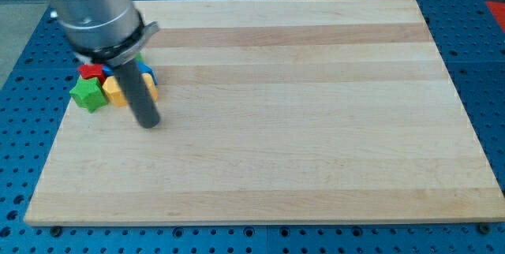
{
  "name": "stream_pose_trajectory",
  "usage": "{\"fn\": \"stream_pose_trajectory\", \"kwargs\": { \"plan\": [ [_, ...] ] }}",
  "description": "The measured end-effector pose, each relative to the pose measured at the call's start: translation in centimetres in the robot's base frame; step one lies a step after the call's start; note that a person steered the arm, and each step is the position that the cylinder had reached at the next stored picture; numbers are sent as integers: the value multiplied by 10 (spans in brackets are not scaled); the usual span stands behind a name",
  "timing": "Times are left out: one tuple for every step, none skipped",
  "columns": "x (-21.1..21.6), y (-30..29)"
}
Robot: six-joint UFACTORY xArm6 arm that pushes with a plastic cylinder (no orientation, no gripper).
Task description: Move your arm closer to the red circle
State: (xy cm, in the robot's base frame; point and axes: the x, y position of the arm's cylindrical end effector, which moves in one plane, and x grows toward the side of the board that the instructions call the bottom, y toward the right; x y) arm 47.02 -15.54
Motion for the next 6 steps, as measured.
{"fn": "stream_pose_trajectory", "kwargs": {
  "plan": [
    [-41,43],
    [-95,61],
    [-123,49],
    [-137,25],
    [-146,-3],
    [-162,-30]
  ]
}}
